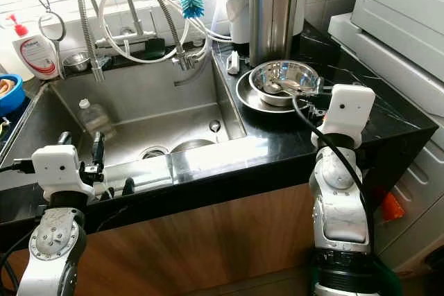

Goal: Kitchen organization

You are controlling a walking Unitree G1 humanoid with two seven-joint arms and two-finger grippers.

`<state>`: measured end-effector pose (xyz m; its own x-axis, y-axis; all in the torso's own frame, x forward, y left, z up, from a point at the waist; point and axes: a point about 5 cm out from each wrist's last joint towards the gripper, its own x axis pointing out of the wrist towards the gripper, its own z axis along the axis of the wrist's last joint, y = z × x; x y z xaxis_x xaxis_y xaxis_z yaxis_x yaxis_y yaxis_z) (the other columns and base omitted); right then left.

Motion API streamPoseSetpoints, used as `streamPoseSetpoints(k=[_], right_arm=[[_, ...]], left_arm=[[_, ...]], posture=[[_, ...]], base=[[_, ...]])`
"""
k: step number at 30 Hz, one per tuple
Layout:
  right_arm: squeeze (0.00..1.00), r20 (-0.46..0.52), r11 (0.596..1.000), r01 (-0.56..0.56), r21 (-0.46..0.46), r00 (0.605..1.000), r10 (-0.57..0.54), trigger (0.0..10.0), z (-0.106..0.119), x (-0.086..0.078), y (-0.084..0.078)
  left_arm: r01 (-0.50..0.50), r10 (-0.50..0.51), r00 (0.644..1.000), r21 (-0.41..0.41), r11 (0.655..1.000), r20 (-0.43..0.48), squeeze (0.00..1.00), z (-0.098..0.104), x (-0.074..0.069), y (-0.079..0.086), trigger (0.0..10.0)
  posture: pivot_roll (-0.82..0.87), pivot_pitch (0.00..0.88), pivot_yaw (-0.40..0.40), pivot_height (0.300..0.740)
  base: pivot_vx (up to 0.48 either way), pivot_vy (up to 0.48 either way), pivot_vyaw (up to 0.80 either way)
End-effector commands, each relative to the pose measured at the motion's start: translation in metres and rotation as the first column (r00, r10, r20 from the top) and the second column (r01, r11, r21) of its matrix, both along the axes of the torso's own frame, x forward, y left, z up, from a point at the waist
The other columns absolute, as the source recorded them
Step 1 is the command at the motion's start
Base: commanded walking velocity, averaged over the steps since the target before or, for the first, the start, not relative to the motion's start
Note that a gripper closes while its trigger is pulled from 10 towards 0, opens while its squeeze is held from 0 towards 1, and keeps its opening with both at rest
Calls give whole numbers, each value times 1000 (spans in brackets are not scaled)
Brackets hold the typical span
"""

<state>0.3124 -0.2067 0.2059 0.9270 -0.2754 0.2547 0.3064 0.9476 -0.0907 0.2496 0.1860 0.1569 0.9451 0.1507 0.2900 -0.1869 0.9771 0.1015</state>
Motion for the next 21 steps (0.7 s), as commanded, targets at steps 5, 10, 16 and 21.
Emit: streamPoseSetpoints(k=[5, 10, 16, 21], right_arm=[[0, 5, 999, 42, 14, 999, -42, 10000, -1, -1, -3], [0, 64, 999, -28, 17, 998, 27, 10000, 6, -2, 7], [0, 132, 990, -136, -22, 982, 138, 10000, 18, -5, 26], [0, 116, 990, -140, -27, 983, 142, 10000, 12, -11, 30]], left_arm=[[-13, 13, 1000, 21, 1000, -14, 0, 0, 2, 3, 10000], [-22, 22, 1000, 23, 999, -7, 0, 1, 3, 6, 10000], [-31, 31, 1000, 27, 999, -2, 0, 2, 4, 8, 10000], [-35, 35, 999, 27, 999, -4, 0, 1, 3, 9, 10000]], posture=[[-241, 0, 136, 740], [-240, 0, 136, 740], [-240, 0, 137, 740], [-241, 0, 137, 740]], base=[[0, 0, 0], [0, 0, 0], [0, 0, 0], [0, 0, 0]])
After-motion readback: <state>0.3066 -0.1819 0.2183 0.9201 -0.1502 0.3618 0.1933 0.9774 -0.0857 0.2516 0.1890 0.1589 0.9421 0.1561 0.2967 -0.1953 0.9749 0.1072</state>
